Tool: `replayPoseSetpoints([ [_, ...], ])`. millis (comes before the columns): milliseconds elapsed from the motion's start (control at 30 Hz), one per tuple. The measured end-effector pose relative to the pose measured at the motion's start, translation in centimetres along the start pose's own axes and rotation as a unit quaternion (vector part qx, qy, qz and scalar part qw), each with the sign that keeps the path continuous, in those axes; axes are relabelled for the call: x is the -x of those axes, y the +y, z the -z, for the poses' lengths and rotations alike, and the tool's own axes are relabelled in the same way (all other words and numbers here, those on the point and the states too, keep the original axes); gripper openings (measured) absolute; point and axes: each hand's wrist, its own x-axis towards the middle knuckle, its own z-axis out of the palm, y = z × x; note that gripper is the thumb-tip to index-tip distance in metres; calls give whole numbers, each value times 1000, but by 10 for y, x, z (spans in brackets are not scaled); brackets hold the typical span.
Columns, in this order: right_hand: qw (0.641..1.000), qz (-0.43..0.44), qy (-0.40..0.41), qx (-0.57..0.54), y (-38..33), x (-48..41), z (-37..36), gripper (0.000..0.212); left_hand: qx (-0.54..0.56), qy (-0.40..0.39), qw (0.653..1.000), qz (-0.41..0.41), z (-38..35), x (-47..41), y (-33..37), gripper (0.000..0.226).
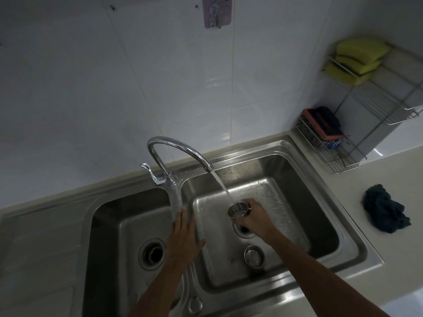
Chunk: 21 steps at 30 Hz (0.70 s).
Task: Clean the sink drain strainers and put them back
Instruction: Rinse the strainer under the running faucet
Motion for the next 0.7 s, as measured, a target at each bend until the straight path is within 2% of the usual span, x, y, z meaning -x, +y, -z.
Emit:
replayPoseSetpoints([
  [267,997,70,18,42,-12,-4,-4,76,-7,-6,1000,0,1,1,1,99],
  [533,992,96,27,80,-3,3,-4,78,4,1,1000,0,0,0,1,100],
  [600,988,115,6,106,1,7,-3,79,10,4,1000,1,-1,0,1,101],
  [700,958,165,-88,218,12,15,-3,80,6,-4,1000,4,-1,0,1,103],
])
